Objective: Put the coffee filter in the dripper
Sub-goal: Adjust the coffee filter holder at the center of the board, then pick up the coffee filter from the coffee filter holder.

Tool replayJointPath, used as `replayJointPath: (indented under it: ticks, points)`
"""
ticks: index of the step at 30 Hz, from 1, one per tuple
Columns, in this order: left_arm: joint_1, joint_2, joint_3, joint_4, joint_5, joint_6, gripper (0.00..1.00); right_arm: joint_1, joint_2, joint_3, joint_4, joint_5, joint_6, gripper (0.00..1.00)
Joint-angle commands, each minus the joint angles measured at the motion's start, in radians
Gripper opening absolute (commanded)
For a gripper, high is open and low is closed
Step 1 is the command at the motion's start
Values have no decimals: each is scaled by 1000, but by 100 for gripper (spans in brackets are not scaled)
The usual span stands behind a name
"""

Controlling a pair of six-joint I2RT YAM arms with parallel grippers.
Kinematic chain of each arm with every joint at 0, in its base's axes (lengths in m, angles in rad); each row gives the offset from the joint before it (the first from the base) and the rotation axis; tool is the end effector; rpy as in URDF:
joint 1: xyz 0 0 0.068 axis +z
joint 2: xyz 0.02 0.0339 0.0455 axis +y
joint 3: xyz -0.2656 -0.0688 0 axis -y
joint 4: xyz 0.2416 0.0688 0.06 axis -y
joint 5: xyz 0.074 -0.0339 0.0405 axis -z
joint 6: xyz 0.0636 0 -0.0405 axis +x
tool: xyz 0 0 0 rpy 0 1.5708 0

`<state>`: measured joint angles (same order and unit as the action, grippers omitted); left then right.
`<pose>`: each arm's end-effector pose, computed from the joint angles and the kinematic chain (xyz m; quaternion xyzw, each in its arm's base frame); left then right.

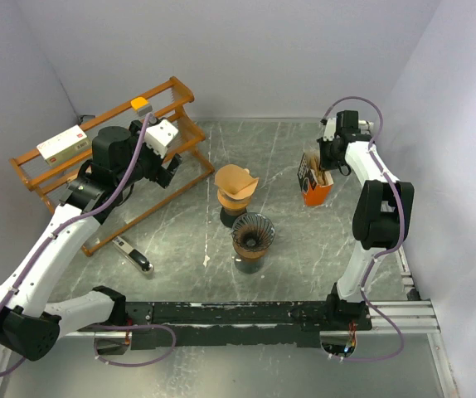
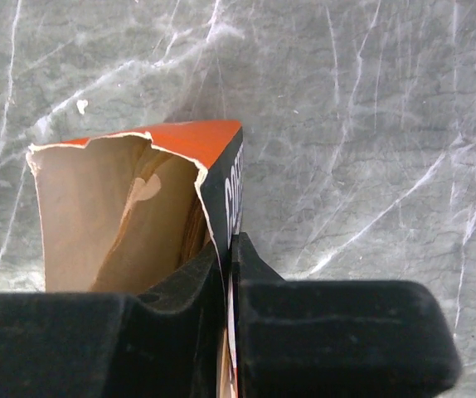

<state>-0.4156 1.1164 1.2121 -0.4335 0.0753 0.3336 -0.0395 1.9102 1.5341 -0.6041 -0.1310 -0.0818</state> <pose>0.2431 -0.1125 0.3894 0.3186 0.7508 -0.0544 0.5760 0.4315 -0.0087 0.2172 -0.0392 0.9540 0.0449 0.2937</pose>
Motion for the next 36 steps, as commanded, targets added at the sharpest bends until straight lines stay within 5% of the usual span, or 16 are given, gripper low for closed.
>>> replayJointPath:
  ticks: [1,15,36]
  points:
    - [11,-14,-18,30,23,10,100,19,-31,6,-34,11,-51,8]
    - [34,-17,-34,40,-5,-15,99,22,-96,110,-79,51,-108,40]
    - [234,2,-79,128,78,-176,100,24,-270,92,-1,-25,-88,87]
